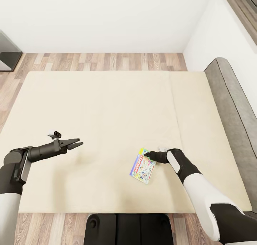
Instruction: Put all the toys in the child's room - the three board games (two on the bed and one on the table), the two jigsaw puzzles on the table, and the tennis ball on the table - inside the toy box on the table in the child's room.
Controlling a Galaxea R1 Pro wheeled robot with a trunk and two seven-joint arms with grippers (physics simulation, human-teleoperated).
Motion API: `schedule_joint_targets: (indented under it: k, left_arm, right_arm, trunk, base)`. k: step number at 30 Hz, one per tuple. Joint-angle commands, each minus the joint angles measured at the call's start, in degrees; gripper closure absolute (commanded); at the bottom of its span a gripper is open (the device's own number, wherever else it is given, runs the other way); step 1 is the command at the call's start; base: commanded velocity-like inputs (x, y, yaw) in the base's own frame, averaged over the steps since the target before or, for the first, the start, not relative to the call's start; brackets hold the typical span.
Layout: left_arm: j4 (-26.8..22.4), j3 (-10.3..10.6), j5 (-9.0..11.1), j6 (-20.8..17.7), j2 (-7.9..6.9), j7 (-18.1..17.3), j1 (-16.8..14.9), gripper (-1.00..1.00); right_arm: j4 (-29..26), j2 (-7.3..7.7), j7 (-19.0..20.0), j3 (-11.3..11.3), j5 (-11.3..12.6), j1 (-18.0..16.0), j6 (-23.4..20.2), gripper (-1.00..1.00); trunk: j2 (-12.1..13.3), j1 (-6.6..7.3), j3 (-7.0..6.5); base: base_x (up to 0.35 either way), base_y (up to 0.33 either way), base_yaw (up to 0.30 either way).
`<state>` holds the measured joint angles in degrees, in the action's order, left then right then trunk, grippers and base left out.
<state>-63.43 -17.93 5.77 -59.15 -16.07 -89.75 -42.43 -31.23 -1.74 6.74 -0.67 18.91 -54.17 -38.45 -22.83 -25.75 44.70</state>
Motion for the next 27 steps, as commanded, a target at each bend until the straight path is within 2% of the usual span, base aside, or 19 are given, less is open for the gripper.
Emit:
schedule_joint_targets:
  k: [1,14,27]
  left_arm:
    - [0.0,0.0,-0.1,-0.6,-0.01,-0.2,0.0,-1.0]
    - [0.0,0.0,-0.1,-0.6,-0.02,-0.2,0.0,-1.0]
    - [0.0,0.0,-0.1,-0.6,-0.01,-0.2,0.0,-1.0]
  right_arm:
    - [-0.1,0.01,0.1,-0.1,-0.1,0.0,-0.2,-1.0]
    - [0.0,-0.13,0.1,-0.1,-0.1,0.0,-0.2,-1.0]
    - [-0.1,-1.71,0.1,-0.1,-0.1,0.0,-0.1,-1.0]
  trunk:
    - [-0.1,-0.03,0.06]
    - [-0.1,-0.03,0.05]
    - [-0.1,-0.03,0.05]
  base:
    - [0.0,0.0,0.0]
    - [0.0,0.0,0.0]
    - [0.0,0.0,0.0]
